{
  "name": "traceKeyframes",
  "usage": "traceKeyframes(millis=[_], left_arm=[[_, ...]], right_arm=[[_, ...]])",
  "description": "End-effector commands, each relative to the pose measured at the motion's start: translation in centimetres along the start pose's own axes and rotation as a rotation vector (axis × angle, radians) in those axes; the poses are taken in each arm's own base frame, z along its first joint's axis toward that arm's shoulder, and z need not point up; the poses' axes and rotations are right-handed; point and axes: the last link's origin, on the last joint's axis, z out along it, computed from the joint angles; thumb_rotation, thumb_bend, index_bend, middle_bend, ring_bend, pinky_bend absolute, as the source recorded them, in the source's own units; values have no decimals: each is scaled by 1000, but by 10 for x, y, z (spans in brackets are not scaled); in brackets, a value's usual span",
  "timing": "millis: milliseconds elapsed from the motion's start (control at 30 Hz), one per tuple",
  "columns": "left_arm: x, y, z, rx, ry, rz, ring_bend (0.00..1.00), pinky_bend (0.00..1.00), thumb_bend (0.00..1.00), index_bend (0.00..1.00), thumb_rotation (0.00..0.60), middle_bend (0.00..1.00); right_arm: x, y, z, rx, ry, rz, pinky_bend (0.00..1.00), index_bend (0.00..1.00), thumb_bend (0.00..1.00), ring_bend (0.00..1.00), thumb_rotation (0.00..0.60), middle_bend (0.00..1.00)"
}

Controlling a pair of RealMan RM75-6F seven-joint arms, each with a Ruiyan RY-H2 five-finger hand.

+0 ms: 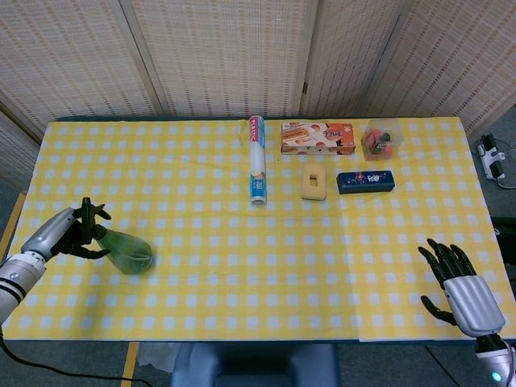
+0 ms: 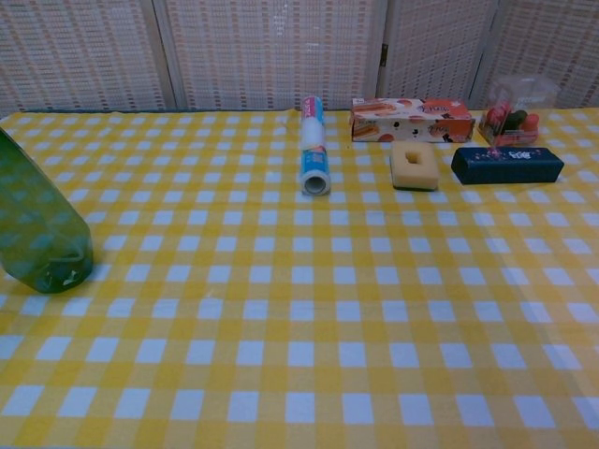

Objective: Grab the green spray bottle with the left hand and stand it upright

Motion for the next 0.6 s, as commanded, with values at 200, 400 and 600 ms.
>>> traceKeyframes(millis=[200,400,600], left_arm=[[1,1,-3,-20,13,-6,1000,1000,153,162,600,1000],[2,-1,-5,-24,21,5,1000,1000,141,100,600,1000],[5,-9,-9,-9,32,17,1000,1000,139,71,600,1000]], right_arm=[[1,0,-1,0,6,3,0,0,329,0,600,0],[2,0,-2,3,8,4,0,0,329,0,600,0],[3,0,-3,4,11,5,0,0,329,0,600,0]])
